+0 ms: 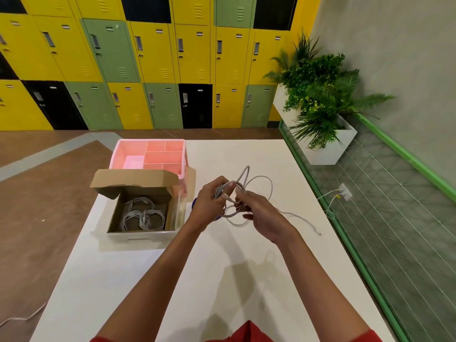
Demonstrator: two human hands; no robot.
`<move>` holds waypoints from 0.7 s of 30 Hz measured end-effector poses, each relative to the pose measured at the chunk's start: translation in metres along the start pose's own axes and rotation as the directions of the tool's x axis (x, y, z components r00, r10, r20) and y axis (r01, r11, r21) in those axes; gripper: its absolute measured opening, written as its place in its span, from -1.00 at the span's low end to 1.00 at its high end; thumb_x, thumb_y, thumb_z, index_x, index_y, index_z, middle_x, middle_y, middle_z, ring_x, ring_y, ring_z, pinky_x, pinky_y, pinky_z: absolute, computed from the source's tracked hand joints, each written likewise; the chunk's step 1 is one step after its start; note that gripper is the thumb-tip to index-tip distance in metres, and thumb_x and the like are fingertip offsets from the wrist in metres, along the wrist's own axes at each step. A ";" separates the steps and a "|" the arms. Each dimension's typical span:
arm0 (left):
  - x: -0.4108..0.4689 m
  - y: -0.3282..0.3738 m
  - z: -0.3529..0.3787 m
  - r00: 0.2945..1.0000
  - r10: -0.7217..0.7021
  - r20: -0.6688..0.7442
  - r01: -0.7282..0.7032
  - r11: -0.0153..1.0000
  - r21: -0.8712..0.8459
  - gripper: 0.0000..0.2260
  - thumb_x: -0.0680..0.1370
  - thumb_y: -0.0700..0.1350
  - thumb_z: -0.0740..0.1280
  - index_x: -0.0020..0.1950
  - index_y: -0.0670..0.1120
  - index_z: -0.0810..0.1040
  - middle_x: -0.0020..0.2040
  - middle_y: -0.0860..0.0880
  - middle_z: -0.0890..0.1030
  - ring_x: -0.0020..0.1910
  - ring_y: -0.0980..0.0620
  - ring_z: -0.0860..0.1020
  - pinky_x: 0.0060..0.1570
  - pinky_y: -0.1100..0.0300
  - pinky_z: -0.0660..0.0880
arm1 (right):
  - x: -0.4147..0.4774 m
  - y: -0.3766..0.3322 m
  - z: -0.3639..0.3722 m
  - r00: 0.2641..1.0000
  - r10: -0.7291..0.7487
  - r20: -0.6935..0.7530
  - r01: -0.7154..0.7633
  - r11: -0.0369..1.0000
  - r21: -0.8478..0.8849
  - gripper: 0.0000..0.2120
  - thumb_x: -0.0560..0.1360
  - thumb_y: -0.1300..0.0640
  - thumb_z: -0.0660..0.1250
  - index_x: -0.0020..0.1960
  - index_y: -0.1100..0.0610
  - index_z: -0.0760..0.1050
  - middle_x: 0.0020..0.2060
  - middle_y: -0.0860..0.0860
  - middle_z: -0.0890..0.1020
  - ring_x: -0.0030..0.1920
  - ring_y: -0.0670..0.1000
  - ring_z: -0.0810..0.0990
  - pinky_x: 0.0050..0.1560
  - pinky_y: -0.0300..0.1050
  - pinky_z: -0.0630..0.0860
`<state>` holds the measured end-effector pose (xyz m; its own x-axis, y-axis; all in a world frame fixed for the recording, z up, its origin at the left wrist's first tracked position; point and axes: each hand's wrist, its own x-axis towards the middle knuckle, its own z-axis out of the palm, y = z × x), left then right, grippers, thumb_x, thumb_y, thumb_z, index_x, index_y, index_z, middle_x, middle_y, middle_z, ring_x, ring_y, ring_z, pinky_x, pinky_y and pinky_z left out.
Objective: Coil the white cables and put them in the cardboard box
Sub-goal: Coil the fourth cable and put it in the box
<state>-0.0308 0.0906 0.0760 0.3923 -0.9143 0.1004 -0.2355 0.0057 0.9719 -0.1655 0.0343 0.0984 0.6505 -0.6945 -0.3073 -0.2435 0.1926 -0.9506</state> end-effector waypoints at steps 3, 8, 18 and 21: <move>0.000 0.001 0.000 1.000 0.023 -0.010 -0.023 0.999 0.040 -0.82 0.60 -0.01 0.27 -0.06 -0.11 0.48 -0.08 -0.36 0.52 -0.18 -0.06 0.48 -0.09 -0.23 0.52 | 0.001 0.000 -0.001 0.999 0.006 0.039 -0.005 1.000 -0.018 -0.84 0.60 -0.01 0.22 -0.03 0.00 0.53 -0.32 -0.22 0.62 -0.17 -0.18 0.54 -0.05 -0.20 0.35; 0.004 0.001 -0.003 0.997 0.046 -0.068 -0.038 0.994 0.103 -0.81 0.59 -0.01 0.27 -0.04 -0.13 0.53 -0.12 -0.24 0.59 -0.10 -0.26 0.56 -0.05 -0.13 0.54 | 0.005 -0.006 -0.006 1.000 -0.030 -0.002 0.029 0.973 -0.231 -0.84 0.58 0.07 0.28 0.00 0.15 0.56 -0.22 -0.06 0.55 -0.22 -0.11 0.47 -0.19 -0.26 0.40; 0.013 -0.009 -0.002 0.974 0.041 -0.223 -0.008 0.989 0.145 -0.77 0.58 0.02 0.26 0.00 -0.14 0.55 -0.24 0.10 0.55 -0.27 0.09 0.51 -0.24 0.26 0.45 | 0.008 -0.017 -0.004 0.976 -0.074 -0.205 -0.015 0.916 -0.400 -0.54 0.34 0.15 0.56 0.13 0.18 0.42 -0.24 0.09 0.64 -0.38 -0.02 0.58 -0.31 -0.15 0.54; 0.018 -0.016 -0.009 0.967 0.031 -0.255 -0.007 0.995 0.096 -0.73 0.57 0.07 0.26 -0.02 -0.13 0.55 -0.26 0.09 0.54 -0.27 0.09 0.51 -0.21 0.15 0.48 | 0.005 -0.017 -0.002 0.996 -0.068 -0.064 0.030 0.886 -0.463 -0.65 0.39 0.12 0.52 0.13 0.16 0.54 -0.32 0.03 0.62 -0.34 -0.04 0.59 -0.38 -0.27 0.42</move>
<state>-0.0124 0.0776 0.0642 0.5981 -0.7805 0.1819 -0.3224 -0.0265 0.9462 -0.1594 0.0262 0.1136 0.6182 -0.7488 -0.2390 -0.5292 -0.1717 -0.8309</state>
